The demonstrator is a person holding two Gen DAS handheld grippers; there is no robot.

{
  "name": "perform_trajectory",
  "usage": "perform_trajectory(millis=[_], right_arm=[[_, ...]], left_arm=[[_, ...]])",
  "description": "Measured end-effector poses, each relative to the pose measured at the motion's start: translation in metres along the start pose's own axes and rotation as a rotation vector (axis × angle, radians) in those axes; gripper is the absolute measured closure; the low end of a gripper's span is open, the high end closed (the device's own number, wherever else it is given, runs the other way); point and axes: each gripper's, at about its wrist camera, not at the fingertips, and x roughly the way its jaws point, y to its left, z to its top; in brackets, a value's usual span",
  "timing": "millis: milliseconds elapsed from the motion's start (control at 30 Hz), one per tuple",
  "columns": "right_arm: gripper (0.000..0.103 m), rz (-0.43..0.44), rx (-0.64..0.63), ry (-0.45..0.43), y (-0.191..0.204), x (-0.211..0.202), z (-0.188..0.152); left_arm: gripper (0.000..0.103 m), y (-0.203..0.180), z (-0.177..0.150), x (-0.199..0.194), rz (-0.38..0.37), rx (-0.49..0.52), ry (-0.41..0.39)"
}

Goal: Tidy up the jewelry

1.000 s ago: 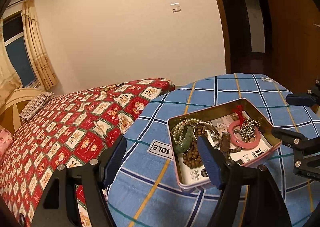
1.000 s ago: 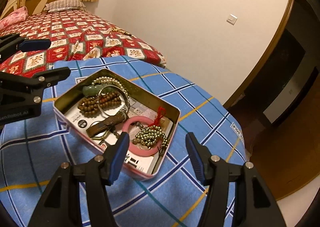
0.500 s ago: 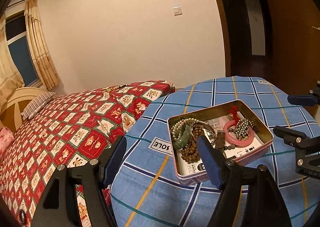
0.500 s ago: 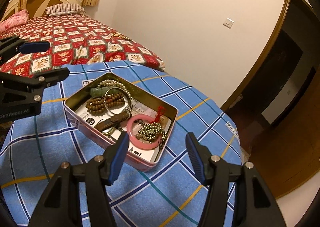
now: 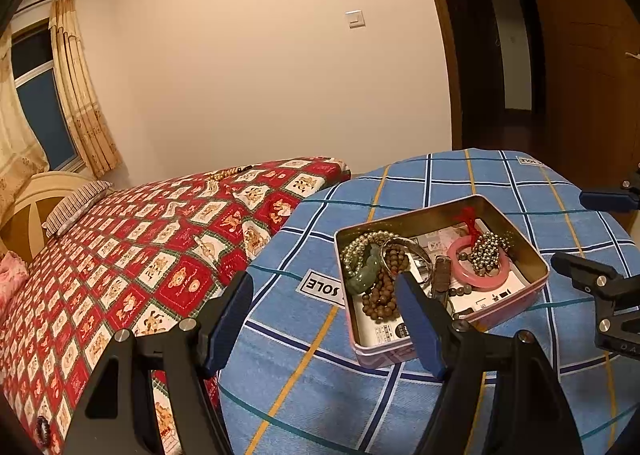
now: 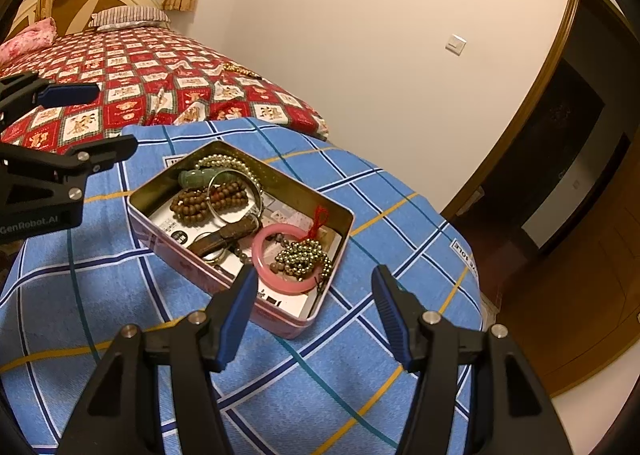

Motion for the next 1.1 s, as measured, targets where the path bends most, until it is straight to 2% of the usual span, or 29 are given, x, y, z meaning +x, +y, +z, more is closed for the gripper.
perform_trajectory(millis=[1100], right_arm=[[0.042, -0.013, -0.001, 0.0, -0.0036, -0.0015, -0.0032]], left_arm=[[0.03, -0.0065, 0.0025, -0.0025, 0.02, 0.015, -0.017]])
